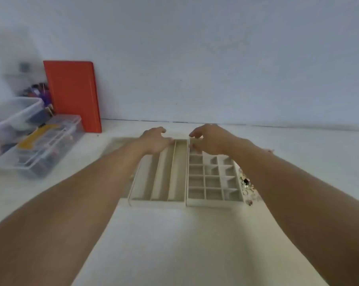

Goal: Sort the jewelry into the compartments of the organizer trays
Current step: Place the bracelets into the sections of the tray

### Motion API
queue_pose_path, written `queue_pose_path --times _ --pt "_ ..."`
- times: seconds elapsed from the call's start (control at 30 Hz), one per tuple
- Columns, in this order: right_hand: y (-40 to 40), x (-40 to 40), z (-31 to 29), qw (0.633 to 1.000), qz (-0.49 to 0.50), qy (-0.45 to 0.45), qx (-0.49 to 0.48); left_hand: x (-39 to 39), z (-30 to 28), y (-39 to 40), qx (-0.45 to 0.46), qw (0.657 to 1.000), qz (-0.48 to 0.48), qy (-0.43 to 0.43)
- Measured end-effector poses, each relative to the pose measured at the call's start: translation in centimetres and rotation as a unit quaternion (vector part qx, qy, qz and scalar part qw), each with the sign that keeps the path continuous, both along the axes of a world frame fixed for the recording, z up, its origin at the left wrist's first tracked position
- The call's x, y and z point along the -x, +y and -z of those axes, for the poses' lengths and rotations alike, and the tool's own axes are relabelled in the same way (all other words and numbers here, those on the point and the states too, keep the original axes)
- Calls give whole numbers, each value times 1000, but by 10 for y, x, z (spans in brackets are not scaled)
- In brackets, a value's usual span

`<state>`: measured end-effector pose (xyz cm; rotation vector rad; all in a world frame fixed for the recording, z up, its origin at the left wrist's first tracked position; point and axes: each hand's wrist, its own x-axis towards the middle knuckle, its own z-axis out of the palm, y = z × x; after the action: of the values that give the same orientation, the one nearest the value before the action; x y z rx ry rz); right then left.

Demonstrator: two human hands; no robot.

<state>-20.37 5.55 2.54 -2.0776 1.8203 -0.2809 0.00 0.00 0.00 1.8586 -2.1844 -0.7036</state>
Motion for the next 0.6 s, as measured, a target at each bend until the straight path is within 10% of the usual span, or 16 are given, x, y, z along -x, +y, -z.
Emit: queue_pose_path --times 0.6 --pt "105 -39 47 995 -85 2 53 -28 50 42 44 997 -52 21"
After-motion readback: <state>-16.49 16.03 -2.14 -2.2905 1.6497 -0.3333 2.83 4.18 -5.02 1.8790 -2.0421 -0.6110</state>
